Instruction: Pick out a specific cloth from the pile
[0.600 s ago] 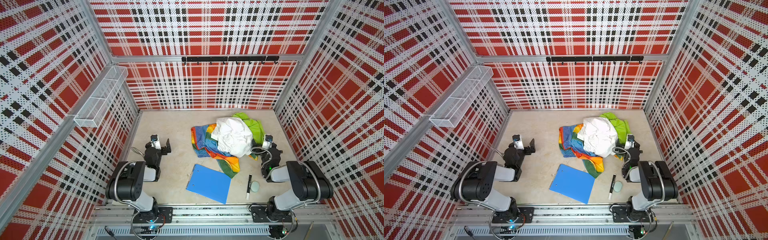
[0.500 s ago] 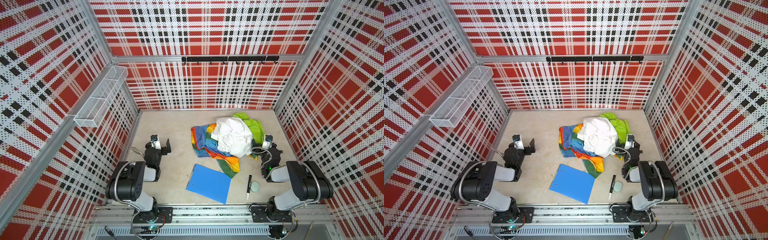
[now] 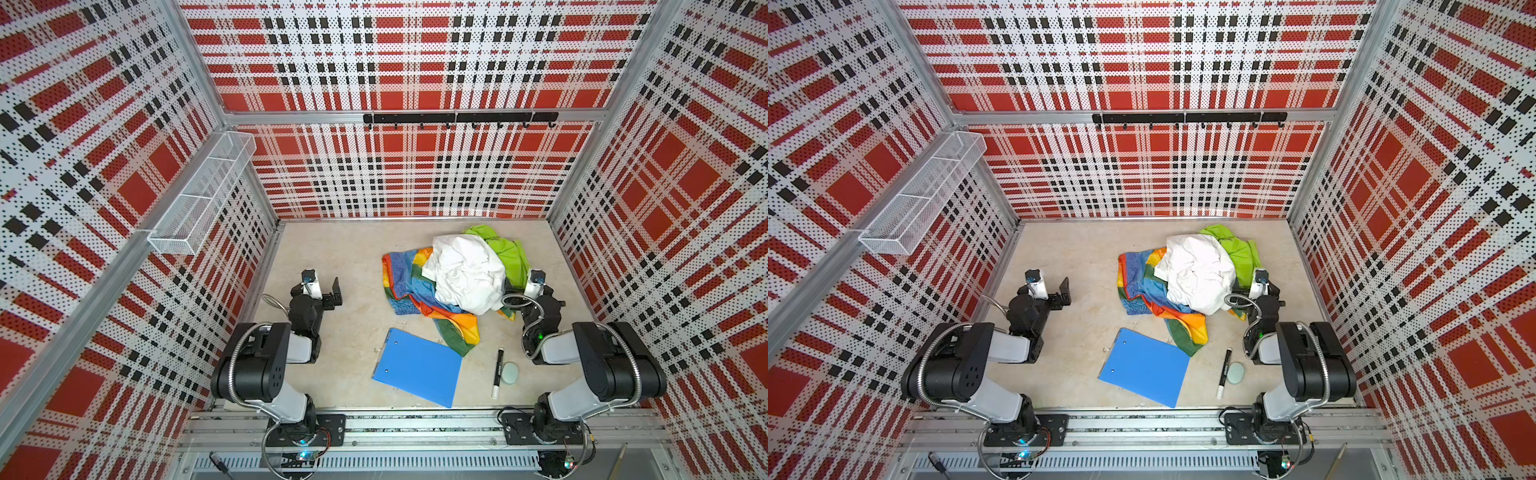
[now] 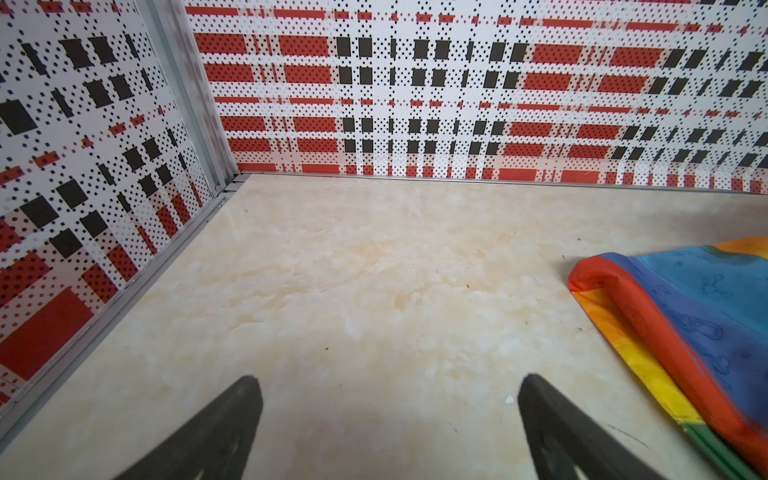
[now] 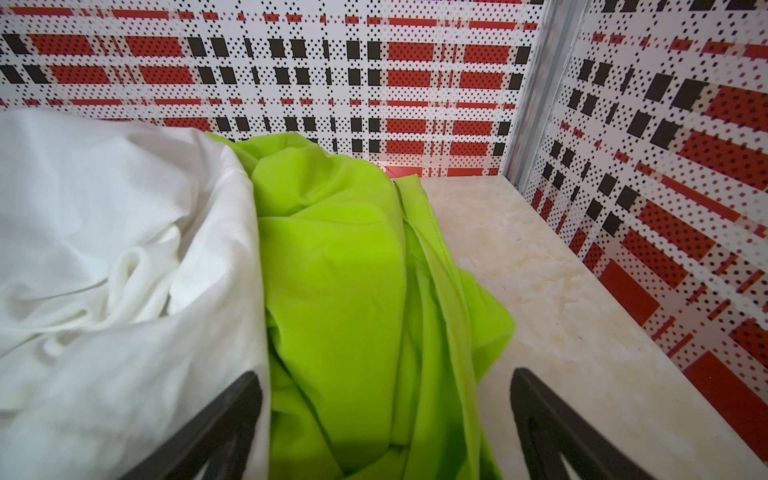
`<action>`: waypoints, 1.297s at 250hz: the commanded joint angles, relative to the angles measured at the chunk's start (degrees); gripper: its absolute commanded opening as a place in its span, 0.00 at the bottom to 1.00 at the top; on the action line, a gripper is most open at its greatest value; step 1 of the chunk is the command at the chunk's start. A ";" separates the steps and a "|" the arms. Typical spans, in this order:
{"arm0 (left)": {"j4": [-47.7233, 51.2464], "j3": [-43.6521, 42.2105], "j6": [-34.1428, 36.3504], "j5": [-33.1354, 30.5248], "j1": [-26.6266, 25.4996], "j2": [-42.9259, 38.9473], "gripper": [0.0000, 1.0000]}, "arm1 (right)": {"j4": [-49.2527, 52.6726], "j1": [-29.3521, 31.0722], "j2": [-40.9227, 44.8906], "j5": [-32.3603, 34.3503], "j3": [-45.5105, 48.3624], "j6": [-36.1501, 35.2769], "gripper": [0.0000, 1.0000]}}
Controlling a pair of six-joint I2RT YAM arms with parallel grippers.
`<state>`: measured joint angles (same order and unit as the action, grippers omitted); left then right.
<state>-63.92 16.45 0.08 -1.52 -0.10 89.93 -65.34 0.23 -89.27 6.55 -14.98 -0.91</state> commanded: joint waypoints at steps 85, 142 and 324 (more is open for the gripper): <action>-2.35 0.82 0.27 -0.16 -0.17 0.22 0.99 | -3.08 -0.21 0.15 0.22 -0.73 -0.19 1.00; -2.29 0.87 0.29 -0.05 -0.16 0.16 0.99 | -3.09 -0.23 0.18 0.24 -0.70 -0.23 1.00; -2.70 -0.06 -0.83 2.62 1.29 -1.17 0.99 | -5.80 -0.23 0.34 0.31 0.75 -0.04 1.00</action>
<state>-63.94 16.45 -0.19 0.03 0.73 89.93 -65.47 0.23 -89.27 6.55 -14.98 -0.91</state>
